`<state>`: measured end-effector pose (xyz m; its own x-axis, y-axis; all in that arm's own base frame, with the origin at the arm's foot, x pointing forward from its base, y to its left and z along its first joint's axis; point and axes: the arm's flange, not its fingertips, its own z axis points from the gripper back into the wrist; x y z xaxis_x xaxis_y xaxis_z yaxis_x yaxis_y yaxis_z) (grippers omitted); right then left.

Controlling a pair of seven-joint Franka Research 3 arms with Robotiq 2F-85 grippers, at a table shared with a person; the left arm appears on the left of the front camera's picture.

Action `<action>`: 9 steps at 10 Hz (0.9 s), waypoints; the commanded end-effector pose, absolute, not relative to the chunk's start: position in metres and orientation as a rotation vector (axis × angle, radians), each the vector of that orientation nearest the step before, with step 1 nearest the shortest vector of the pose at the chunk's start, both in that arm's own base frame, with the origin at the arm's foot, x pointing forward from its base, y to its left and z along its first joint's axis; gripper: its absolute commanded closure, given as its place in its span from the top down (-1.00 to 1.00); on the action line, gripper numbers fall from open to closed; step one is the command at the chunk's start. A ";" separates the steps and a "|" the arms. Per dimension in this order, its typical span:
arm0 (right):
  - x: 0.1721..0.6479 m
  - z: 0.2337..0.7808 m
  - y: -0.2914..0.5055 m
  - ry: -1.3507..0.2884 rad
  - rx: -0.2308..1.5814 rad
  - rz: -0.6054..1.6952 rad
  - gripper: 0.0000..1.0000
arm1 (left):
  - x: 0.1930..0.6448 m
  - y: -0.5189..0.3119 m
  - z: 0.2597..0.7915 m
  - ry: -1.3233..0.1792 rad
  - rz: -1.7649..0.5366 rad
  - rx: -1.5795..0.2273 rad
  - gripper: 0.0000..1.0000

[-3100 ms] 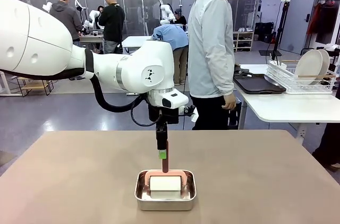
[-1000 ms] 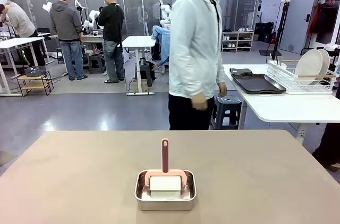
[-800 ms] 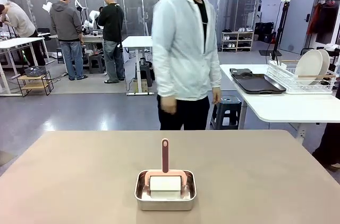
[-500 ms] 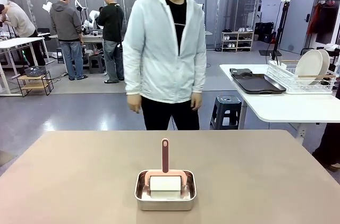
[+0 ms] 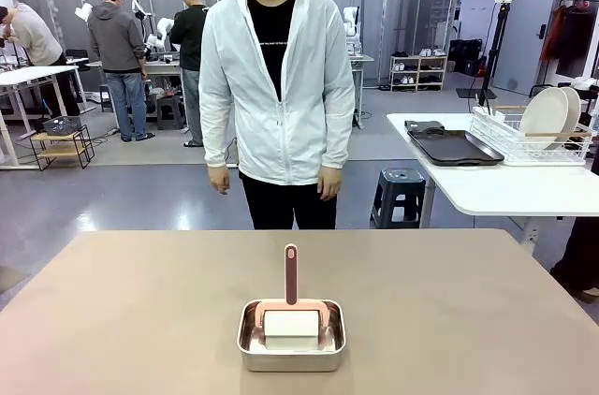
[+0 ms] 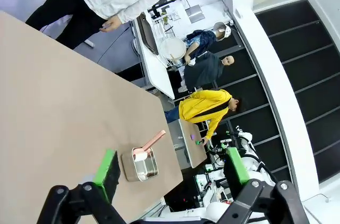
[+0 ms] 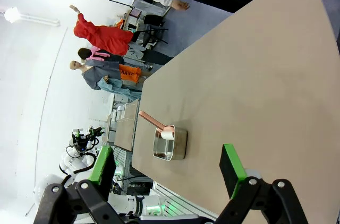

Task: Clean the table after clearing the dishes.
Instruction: Place the Lint Roller back on top of the Airtight Container.

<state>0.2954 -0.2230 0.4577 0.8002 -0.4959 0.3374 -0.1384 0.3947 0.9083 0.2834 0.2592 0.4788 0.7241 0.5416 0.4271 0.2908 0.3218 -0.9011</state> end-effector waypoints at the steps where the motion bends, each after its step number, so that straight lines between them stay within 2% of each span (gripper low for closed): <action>1: 0.295 0.459 -0.222 -0.647 1.164 -0.233 1.00 | 0.281 0.259 0.484 -0.805 0.188 -1.277 1.00; 9: 0.295 0.459 -0.222 -0.647 1.164 -0.233 1.00 | 0.281 0.259 0.484 -0.805 0.188 -1.277 1.00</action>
<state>0.2954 -0.2230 0.4577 0.8002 -0.4959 0.3374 -0.1384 0.3947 0.9083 0.2834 0.2592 0.4788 0.7241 0.5415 0.4271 0.2907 0.3219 -0.9010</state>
